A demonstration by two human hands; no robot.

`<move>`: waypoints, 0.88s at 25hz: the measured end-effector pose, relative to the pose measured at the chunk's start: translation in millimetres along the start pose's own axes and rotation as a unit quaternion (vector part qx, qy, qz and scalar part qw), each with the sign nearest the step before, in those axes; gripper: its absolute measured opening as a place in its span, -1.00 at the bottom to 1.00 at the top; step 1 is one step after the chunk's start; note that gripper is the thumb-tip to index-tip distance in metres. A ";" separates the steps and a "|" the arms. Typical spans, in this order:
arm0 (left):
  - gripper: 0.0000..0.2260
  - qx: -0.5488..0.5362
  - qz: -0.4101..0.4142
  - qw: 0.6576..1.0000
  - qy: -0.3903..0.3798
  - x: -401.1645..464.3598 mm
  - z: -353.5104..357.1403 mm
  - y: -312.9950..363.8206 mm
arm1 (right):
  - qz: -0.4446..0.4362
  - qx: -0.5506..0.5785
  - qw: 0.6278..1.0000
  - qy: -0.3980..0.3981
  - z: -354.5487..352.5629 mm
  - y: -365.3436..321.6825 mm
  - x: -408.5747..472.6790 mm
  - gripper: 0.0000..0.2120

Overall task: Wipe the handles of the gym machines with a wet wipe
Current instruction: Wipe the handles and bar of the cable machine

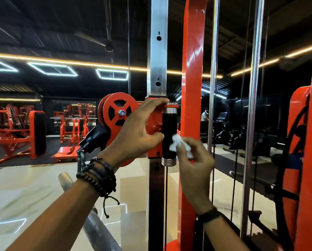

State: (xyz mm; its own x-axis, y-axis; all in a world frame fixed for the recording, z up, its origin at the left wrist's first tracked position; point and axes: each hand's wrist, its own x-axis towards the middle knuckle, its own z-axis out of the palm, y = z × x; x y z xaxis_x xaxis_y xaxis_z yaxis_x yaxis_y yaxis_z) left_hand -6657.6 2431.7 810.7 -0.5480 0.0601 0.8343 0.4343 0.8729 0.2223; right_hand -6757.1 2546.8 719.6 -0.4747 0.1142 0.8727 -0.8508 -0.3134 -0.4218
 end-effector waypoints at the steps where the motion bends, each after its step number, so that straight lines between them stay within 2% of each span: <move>1: -0.35 -0.007 0.003 1.000 0.001 0.3 0.3 -1.0 | 0.004 -0.001 1.000 0.007 5.6 -8.0 21.4 -0.89; 4: -0.33 -0.016 0.010 1.000 0.006 -2.2 0.5 -1.5 | 0.011 0.036 0.999 0.004 16.2 -17.2 61.8 -0.88; 9: -0.34 -0.037 0.008 0.999 0.006 -3.4 1.1 -1.0 | 0.118 0.088 0.987 -0.058 -6.5 6.9 -7.7 -0.82; 16: -0.34 -0.035 0.010 0.999 0.007 -2.7 0.8 -1.6 | 0.134 0.168 0.973 -0.085 12.0 -18.5 73.5 -0.85; 20: -0.33 -0.021 0.002 1.000 0.006 -2.2 0.2 0.0 | 0.227 0.114 0.948 -0.192 -14.4 8.1 12.2 -0.81; 22: -0.34 -0.017 0.002 1.000 0.011 -1.5 0.0 -0.9 | 0.254 0.134 0.933 -0.217 -15.2 9.9 12.6 -0.82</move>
State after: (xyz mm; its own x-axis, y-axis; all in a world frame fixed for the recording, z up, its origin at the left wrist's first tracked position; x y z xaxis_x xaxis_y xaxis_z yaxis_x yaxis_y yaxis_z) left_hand -6657.1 2430.8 809.3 -0.5302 0.0515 0.8463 0.4602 0.8558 0.2362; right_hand -6775.0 2559.5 722.7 -0.6161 -0.4867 0.6193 -0.4266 -0.4547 -0.7818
